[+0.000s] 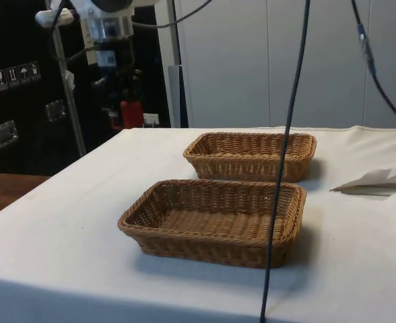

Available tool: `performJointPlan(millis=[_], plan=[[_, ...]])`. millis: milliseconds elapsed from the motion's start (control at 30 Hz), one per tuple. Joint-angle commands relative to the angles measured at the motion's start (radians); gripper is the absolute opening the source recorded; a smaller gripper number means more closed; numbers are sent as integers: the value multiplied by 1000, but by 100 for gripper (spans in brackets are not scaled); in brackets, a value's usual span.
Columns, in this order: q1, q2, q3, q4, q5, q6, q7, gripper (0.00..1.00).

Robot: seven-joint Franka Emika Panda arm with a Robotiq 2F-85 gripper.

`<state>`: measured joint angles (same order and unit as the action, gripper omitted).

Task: Pick up the red cube and place it into the right basket.

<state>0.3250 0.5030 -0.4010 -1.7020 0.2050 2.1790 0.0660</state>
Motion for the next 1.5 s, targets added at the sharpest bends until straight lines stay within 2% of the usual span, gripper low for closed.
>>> performJointPlan(millis=[0, 167, 200, 267, 467, 500, 533, 767, 800, 967, 1033, 1067, 1133, 1300, 1333, 1467], plan=[[5, -19, -4, -19, -10, 12, -3, 3], [4, -69, -7, -71, -37, 17, -17, 3], [0, -61, -3, -60, -32, 3, -15, 3], [5, -86, -8, -90, -46, 19, -20, 3], [4, -137, -13, -163, -69, 39, -38, 3], [0, -124, -9, -145, -60, 22, -37, 3], [4, -143, -14, -172, -72, 42, -41, 3], [2, -200, -22, -256, -92, 71, -62, 3], [0, -189, -18, -240, -83, 55, -61, 3], [1, -239, -31, -326, -97, 106, -82, 3], [1, -251, -35, -349, -97, 120, -88, 3], [0, -241, -32, -336, -89, 105, -89, 3], [1, -268, -40, -381, -99, 139, -96, 3], [-1, -290, -49, -440, -96, 182, -117, 3], [-1, -283, -48, -430, -90, 166, -116, 3], [-2, -308, -62, -493, -94, 223, -139, 3]])
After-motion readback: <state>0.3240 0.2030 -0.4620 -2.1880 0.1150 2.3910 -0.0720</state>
